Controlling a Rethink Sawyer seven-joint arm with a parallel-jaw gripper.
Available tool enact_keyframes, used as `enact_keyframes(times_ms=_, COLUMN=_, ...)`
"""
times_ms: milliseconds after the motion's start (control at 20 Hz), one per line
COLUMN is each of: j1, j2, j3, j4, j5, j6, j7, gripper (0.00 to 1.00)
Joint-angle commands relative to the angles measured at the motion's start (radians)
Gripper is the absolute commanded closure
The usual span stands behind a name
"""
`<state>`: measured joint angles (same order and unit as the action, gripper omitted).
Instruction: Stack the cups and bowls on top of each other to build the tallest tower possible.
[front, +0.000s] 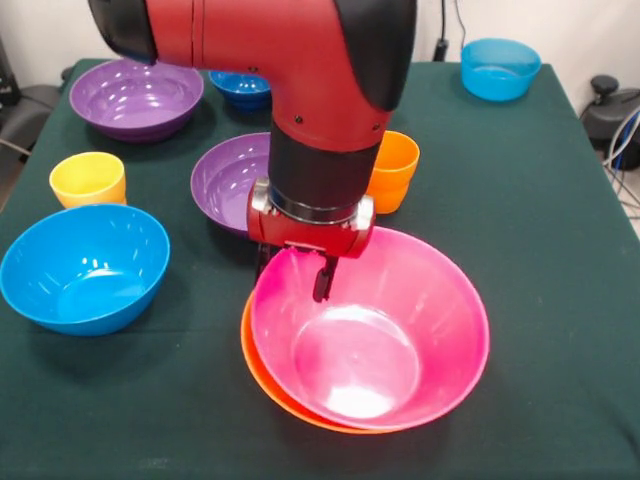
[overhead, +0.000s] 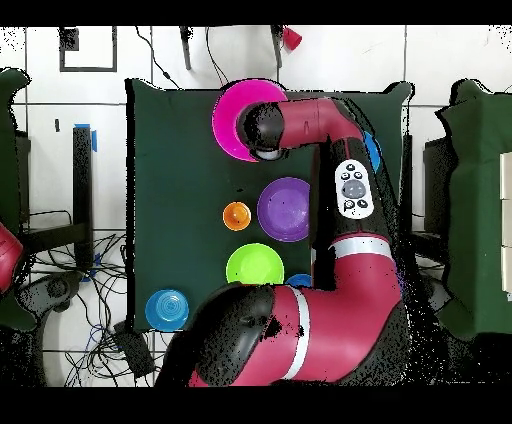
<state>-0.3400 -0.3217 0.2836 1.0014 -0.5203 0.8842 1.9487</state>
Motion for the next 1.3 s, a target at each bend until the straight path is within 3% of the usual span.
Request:
enact_keyframes(times_ms=50, j1=0.019, j2=-0.026, j3=-0.054, j4=0.142, j5=-0.088, j6=0.063, j7=-0.172, gripper=0.00)
enact_keyframes(times_ms=700, j1=0.056, j2=-0.088, j3=-0.051, j4=0.206, j5=-0.019, j6=0.128, j7=-0.128, gripper=0.00)
enact_keyframes(times_ms=1200, j1=0.073, j2=-0.109, j3=-0.059, j4=0.229, j5=-0.010, j6=0.135, j7=-0.107, gripper=0.00)
enact_keyframes(times_ms=1300, j1=0.068, j2=-0.139, j3=-0.065, j4=0.271, j5=-0.005, j6=0.129, j7=-0.109, gripper=0.00)
